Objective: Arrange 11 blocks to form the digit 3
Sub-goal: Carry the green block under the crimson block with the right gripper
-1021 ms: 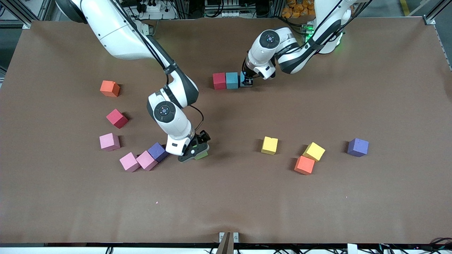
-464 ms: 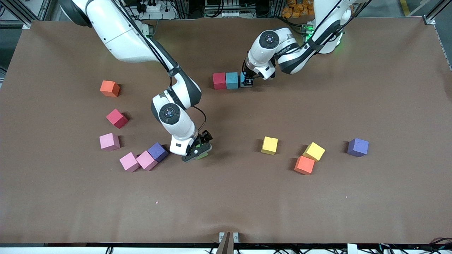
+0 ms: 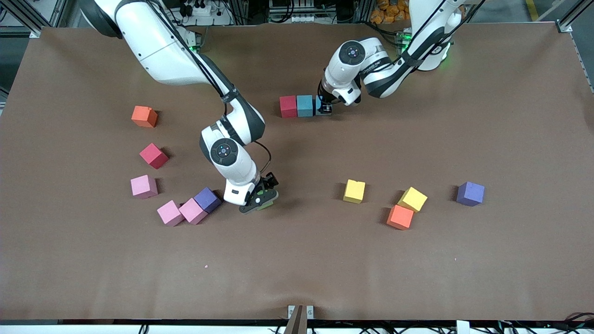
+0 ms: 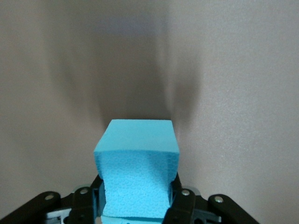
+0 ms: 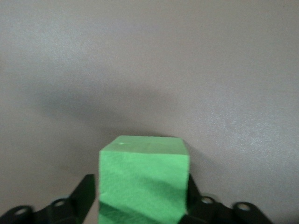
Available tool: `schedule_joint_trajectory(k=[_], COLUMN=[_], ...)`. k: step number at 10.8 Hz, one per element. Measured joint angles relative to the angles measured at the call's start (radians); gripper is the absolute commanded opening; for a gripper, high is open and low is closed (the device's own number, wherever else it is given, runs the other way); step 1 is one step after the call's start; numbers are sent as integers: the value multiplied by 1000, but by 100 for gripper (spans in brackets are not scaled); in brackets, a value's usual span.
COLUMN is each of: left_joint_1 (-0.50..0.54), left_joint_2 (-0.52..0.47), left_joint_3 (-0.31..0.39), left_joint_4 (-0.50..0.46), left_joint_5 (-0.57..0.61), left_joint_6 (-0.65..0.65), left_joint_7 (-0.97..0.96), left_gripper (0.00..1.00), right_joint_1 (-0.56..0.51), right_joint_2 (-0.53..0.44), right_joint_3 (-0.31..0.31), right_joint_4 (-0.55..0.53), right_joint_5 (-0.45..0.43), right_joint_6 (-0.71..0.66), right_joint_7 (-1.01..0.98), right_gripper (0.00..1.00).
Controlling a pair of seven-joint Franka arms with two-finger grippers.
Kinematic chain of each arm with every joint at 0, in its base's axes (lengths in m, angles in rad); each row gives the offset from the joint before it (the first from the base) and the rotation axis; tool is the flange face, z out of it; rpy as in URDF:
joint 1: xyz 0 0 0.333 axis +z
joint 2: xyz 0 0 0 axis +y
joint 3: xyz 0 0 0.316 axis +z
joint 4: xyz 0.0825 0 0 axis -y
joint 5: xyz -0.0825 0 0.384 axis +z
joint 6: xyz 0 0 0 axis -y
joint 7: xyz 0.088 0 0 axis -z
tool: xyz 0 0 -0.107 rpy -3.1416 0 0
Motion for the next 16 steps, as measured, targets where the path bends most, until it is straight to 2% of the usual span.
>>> schedule_joint_trajectory(k=[3,5,8,11,16], left_joint_1=[-27,-27,-28,-29,-30], left_joint_2=[2,3,5,11,20], left_joint_3=[22,23,24,24,24], left_joint_4=[9,12,22,23,28], left_joint_5=[0,0,0,0,0], left_joint_6=[0,0,1,1,1], left_joint_7=[0,0,-1,-3,-10], left_gripper=[46,46,46,47,51], right_joint_1=[0,5,30,44,163], right_joint_2=[-14,-63,-204,-299,-323], right_joint_3=[-13,-12,17,95,126], right_joint_4=[8,-23,-196,-328,-425], right_joint_5=[4,5,12,16,17], right_joint_6=[-1,-9,-26,-32,-7], right_joint_7=[88,168,338,572,756], right_gripper=[35,35,35,36,35])
